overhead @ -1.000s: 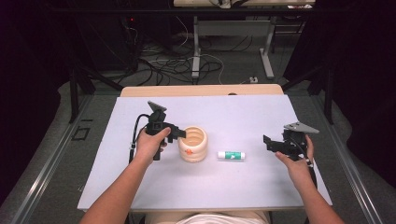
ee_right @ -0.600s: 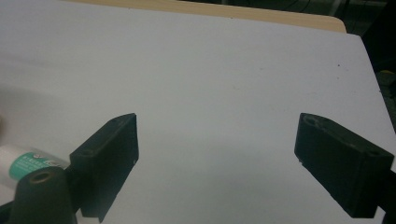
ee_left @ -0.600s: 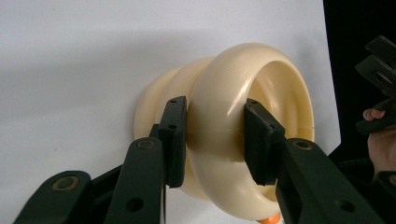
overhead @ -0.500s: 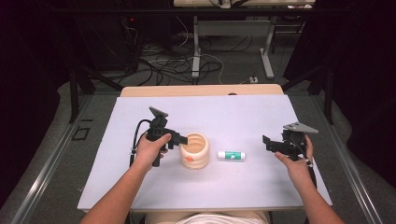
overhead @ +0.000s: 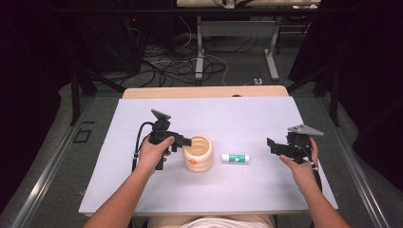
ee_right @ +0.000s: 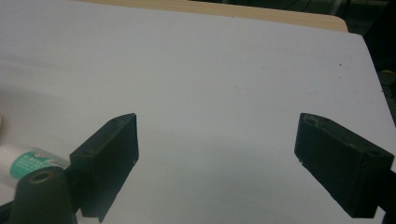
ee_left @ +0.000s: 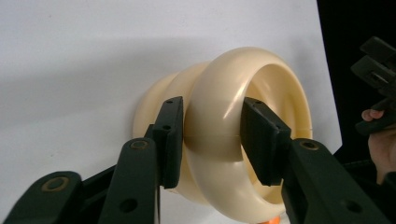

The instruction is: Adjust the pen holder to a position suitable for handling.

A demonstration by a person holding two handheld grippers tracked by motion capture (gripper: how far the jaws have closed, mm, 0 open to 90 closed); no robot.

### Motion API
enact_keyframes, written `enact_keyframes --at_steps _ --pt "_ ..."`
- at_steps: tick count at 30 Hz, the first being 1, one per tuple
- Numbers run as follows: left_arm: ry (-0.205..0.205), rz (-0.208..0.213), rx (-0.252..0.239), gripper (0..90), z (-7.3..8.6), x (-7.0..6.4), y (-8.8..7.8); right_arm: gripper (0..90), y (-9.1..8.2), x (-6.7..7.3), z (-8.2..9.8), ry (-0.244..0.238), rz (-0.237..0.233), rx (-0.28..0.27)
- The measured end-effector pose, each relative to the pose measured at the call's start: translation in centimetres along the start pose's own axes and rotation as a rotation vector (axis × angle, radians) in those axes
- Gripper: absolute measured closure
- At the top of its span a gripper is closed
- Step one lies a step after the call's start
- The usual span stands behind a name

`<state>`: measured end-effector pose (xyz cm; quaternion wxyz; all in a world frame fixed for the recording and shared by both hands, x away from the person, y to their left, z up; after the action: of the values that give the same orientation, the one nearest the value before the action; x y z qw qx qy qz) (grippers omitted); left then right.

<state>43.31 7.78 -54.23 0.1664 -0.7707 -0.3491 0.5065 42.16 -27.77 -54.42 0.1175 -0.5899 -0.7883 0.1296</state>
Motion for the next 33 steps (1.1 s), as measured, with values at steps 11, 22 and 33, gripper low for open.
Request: enact_keyframes --at_steps 11,22,33 --pt "0.032 0.03 -0.046 49.6 -0.3 -0.4 -0.9 13.2 0.1 0.2 0.1 -0.002 0.0 -0.004" --pt "0.13 -0.004 -0.158 36.1 -1.0 -0.5 -1.7 13.1 0.2 0.4 0.2 -0.024 -0.01 0.005" --pt "0.272 -0.065 -0.263 26.8 -2.1 0.4 -3.6 13.1 0.1 0.4 0.1 -0.026 -0.011 0.002"
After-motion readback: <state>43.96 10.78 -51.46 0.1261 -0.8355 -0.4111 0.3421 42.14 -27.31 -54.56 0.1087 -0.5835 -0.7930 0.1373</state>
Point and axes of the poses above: each handheld gripper's, and its own axes: y roughly forward along the jaws, z roughly out of its underside, x roughly to its left, the point moved 8 cm from there along y, roughly forward along the jaws, and after that the axes turned 12 degrees about -x, right-handed, at the moved point
